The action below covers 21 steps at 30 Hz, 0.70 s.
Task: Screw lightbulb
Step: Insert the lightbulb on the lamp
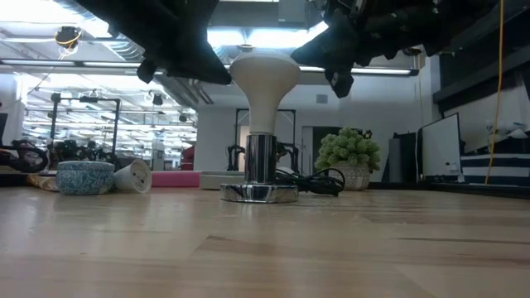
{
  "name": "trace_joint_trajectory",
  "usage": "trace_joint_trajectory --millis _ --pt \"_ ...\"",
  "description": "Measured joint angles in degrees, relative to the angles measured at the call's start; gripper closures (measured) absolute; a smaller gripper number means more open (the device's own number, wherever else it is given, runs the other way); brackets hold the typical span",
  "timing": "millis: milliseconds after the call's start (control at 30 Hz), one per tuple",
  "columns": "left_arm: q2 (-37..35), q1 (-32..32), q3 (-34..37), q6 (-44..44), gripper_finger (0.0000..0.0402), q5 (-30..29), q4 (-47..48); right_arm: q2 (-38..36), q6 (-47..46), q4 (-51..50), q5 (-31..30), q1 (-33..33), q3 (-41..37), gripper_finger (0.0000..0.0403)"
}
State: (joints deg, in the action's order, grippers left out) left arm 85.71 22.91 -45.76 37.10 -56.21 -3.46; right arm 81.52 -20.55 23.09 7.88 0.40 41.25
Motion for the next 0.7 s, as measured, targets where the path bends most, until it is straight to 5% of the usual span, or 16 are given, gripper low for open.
trace_joint_trajectory --millis 400,700 --pt "0.00 4.19 0.00 0.46 0.0400 -4.23 -0.22 -0.37 2.32 4.45 -1.27 -0.08 0.00 0.0394" --pt "-0.02 7.61 0.00 3.45 0.0400 -3.38 -0.79 -0.42 14.84 4.23 -8.51 -0.09 0.02 0.0394"
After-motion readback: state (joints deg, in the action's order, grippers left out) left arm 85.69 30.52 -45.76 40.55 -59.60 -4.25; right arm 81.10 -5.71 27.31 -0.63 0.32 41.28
